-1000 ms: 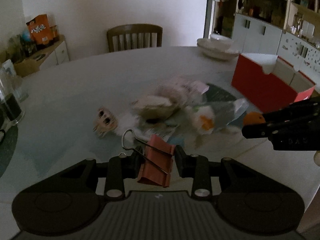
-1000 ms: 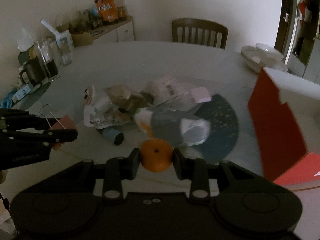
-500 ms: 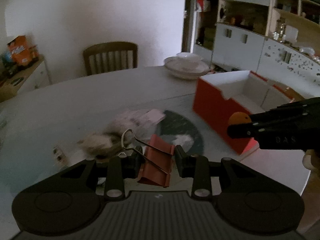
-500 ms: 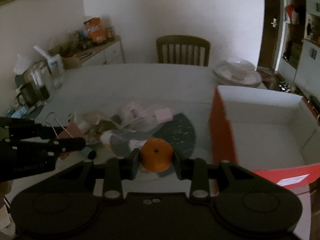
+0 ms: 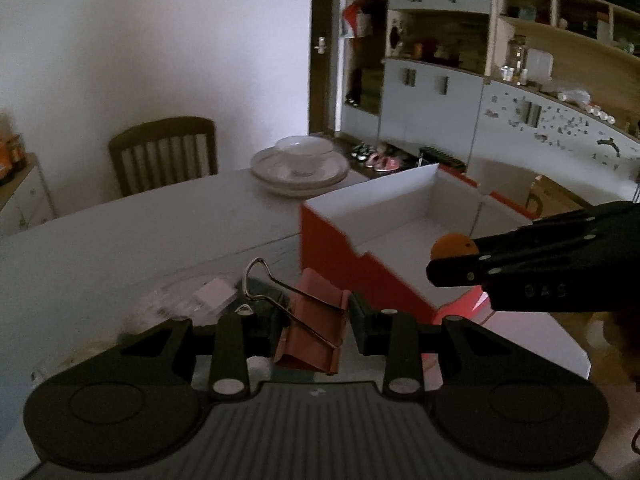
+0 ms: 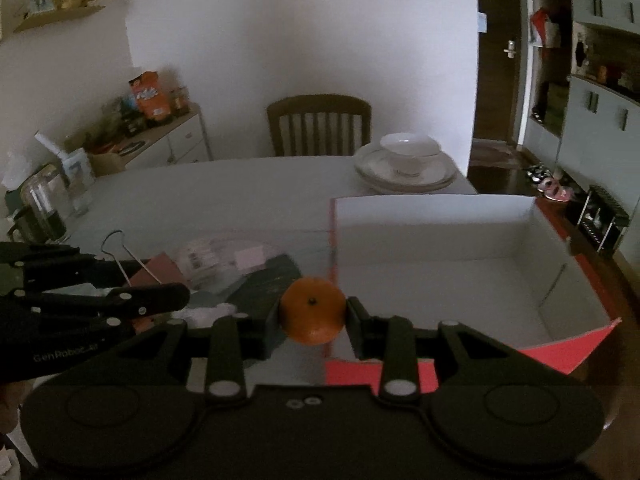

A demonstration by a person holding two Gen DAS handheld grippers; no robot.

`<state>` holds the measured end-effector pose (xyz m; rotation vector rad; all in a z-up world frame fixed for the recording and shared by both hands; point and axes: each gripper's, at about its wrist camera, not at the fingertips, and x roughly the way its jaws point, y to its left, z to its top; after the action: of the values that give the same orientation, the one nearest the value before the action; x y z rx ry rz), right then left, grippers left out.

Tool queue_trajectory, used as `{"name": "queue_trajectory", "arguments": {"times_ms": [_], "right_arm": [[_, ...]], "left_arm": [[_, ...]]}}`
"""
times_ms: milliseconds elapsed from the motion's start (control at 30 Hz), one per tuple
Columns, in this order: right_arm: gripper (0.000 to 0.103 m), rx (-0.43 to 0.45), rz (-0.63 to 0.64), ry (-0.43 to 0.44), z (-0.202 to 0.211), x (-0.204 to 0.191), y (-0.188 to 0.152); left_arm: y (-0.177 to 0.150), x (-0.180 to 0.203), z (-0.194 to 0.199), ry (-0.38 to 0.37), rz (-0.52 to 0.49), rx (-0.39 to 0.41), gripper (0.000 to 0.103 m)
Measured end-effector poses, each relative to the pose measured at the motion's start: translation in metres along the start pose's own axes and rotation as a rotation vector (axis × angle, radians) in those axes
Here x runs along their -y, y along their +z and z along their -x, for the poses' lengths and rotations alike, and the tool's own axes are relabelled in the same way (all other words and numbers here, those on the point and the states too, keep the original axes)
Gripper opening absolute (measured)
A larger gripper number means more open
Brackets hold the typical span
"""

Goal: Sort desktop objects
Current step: 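Carry the orange and binder clip into the red box and release both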

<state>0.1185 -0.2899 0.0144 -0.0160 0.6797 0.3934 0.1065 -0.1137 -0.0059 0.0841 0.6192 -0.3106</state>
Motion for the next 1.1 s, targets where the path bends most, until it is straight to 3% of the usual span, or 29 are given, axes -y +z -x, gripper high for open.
{"name": "queue_trajectory", "arguments": {"times_ms": [533, 1100], "right_arm": [[0.034, -0.02, -0.044, -0.061, -0.001, 0.081, 0.003], [0.034, -0.11, -0.039, -0.084, -0.031, 0.151, 0.016]], "left_arm": [[0.04, 0.064, -0.053, -0.056, -0.097, -0.013, 0.033], [0.079, 0.09, -0.137, -0.094, -0.154, -0.137, 0.033]]}}
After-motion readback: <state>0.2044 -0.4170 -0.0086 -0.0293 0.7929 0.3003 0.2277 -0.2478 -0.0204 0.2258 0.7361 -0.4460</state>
